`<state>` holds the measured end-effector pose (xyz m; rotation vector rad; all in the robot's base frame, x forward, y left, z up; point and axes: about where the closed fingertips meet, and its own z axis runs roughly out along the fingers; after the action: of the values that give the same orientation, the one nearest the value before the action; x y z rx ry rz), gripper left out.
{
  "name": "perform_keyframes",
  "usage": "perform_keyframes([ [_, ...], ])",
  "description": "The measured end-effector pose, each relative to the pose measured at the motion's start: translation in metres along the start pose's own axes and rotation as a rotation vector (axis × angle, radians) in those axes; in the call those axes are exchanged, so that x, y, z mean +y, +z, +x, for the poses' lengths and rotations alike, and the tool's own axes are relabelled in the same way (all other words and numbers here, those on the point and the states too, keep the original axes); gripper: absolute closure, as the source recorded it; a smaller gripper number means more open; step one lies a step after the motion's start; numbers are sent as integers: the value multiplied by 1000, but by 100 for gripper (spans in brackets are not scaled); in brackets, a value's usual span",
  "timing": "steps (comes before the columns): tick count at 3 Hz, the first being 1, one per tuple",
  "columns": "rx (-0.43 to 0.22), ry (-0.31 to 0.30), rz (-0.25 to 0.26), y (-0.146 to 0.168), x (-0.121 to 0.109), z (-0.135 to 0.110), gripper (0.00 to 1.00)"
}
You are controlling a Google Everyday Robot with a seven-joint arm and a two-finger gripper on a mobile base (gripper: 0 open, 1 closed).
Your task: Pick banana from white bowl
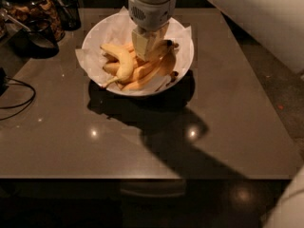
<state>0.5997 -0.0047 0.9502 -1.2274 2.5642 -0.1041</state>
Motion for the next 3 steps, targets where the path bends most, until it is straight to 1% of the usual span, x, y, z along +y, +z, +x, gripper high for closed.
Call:
perform_keyframes([
  [2, -222, -99, 66, -90, -1, 21, 100],
  [3, -230, -106, 71, -94, -1, 22, 100],
])
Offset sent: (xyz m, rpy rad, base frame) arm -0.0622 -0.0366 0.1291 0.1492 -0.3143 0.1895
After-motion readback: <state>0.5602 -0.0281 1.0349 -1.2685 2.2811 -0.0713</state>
